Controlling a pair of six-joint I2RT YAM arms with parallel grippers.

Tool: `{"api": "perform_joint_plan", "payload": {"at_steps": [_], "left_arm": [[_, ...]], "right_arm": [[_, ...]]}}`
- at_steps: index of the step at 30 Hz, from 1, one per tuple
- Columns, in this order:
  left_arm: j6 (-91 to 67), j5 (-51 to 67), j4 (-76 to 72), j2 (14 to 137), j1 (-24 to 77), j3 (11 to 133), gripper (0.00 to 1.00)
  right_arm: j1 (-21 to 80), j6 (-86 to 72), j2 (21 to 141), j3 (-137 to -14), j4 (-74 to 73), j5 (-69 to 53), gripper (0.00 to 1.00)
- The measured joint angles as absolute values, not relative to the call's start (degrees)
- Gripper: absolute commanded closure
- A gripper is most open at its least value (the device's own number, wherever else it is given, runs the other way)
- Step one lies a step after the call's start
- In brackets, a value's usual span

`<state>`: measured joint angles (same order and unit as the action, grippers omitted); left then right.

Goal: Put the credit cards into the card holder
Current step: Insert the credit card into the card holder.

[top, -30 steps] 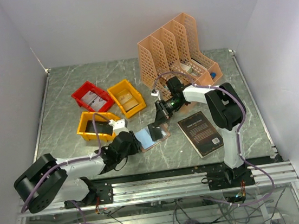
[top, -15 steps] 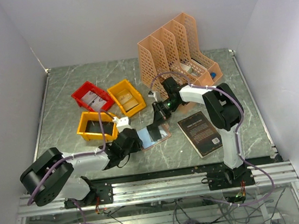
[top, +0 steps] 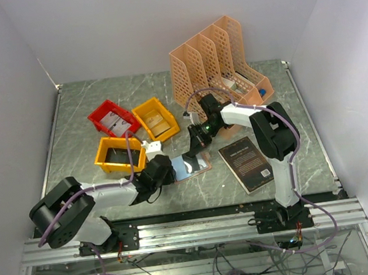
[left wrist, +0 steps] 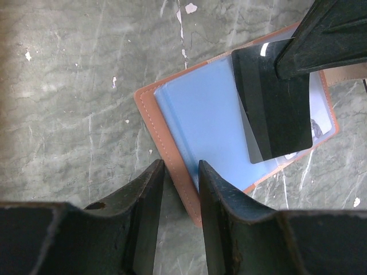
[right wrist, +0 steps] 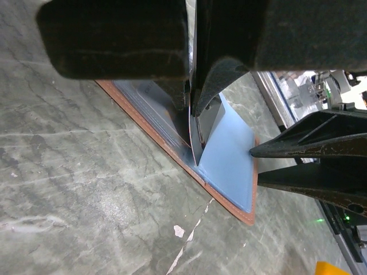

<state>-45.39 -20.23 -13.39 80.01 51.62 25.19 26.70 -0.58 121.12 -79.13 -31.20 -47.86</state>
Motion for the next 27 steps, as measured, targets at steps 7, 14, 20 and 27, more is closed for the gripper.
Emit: {"api": "perform_joint_plan", "payload": {"at_steps": [7, 14, 20, 27], "left_arm": [[-44.75, -20.36, -12.93, 80.36, 51.62, 25.76, 0.58], [-44.03, -20.38, -12.34, 80.62, 51.62, 26.3, 0.59], [-43.7, -20.38, -12.14, 80.66, 51.62, 26.44, 0.59], [-43.11, -20.38, -12.14, 81.21, 51.59, 26.85, 0.59]], "right_arm": [[26.7, -1.5, 121.03, -79.18, -31.51, -47.0, 1.0], [26.74, -2.72, 120.79, -79.07, -31.62, -46.0, 1.0], [26.74, -3.25, 120.79, -79.07, -31.83, -45.58, 1.0], [26.74, -3.46, 120.44, -79.07, -32.51, -44.88, 1.0]]}}
